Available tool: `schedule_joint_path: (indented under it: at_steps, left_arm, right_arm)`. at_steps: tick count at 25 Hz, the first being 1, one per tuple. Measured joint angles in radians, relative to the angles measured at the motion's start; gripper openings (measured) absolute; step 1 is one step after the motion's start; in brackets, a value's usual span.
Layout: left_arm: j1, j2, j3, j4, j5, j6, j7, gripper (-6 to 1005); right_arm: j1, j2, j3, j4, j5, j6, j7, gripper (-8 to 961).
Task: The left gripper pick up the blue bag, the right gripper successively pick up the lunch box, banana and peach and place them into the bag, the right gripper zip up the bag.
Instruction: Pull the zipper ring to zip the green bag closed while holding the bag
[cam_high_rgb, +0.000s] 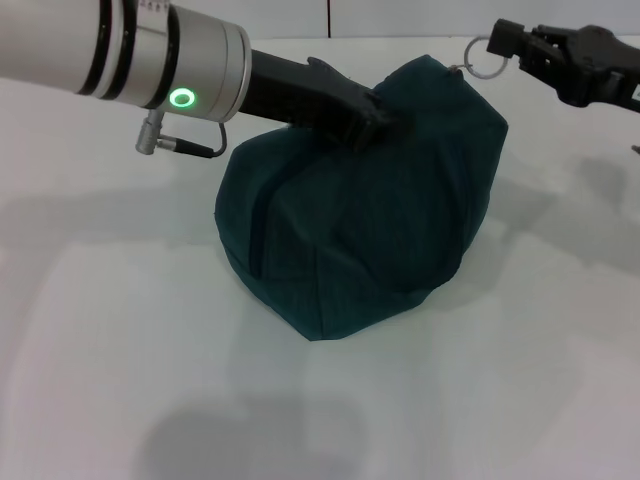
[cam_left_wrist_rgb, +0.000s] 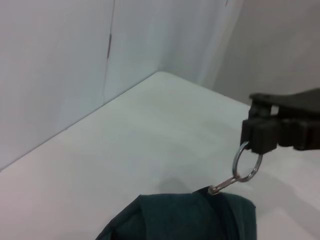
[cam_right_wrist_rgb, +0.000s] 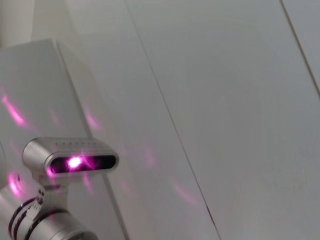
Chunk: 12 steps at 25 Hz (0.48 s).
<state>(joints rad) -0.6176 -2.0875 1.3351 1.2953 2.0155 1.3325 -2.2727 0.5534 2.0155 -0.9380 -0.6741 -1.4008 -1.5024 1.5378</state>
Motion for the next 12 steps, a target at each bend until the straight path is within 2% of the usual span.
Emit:
schedule_joint_path:
  at_steps: [6, 12]
  left_arm:
    - [0.005, 0.0, 0.001, -0.001, -0.007, -0.001, 0.01, 43]
    - [0.011, 0.0, 0.005, 0.0, -0.01, -0.001, 0.017, 43]
  right_arm:
    - [-0.005, -0.002, 0.003, 0.083, 0.059, -0.011, -0.001, 4]
    - [-0.009, -0.004, 0.012, 0.131, 0.098, -0.008, 0.006, 3]
